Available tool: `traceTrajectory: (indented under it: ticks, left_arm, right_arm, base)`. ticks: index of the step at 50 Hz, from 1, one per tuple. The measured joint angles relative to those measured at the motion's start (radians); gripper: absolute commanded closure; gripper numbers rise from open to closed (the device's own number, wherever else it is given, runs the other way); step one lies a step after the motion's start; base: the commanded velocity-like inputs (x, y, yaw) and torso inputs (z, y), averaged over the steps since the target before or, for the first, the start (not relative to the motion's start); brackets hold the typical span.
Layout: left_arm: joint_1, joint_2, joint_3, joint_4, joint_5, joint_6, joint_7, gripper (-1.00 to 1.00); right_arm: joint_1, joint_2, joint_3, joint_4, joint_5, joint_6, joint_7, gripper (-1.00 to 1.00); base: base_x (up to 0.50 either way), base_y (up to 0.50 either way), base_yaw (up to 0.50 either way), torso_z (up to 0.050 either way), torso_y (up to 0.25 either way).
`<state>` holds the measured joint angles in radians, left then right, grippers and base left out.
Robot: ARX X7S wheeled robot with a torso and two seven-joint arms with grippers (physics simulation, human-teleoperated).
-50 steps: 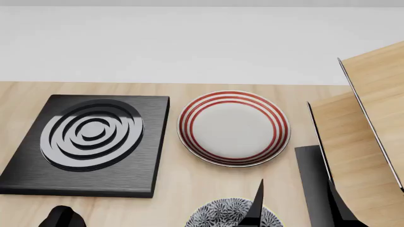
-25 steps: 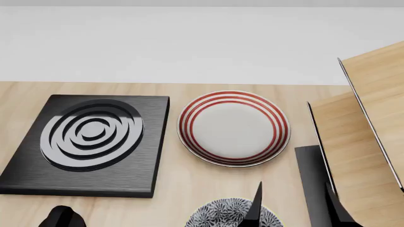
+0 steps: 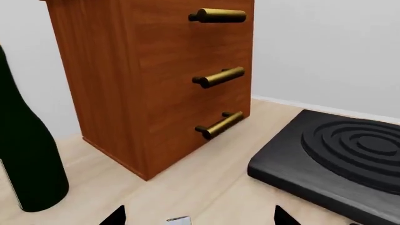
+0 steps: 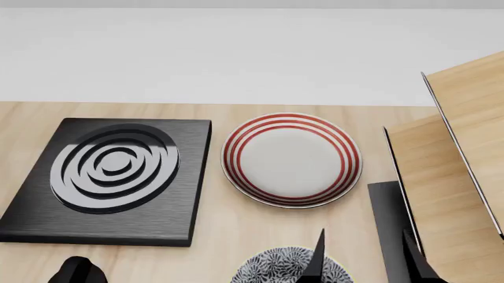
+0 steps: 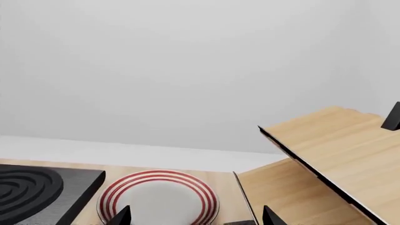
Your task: Pick up the cream cheese and put it in the bowl.
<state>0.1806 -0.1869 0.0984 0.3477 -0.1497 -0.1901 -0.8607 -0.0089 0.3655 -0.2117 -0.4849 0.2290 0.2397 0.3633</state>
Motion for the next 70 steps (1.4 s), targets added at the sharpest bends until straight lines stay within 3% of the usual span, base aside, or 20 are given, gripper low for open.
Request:
traceTrajectory:
  ticks: [70]
  left_arm:
    - [0.055,0.016,0.068,-0.283,0.008,0.200,-0.014,-1.00]
  right_arm:
    - [0.005,0.016,-0.025,0.010,0.005,0.002,0.011,-1.00]
  base:
    - [0.00,0.00,0.00,0.000,0.000]
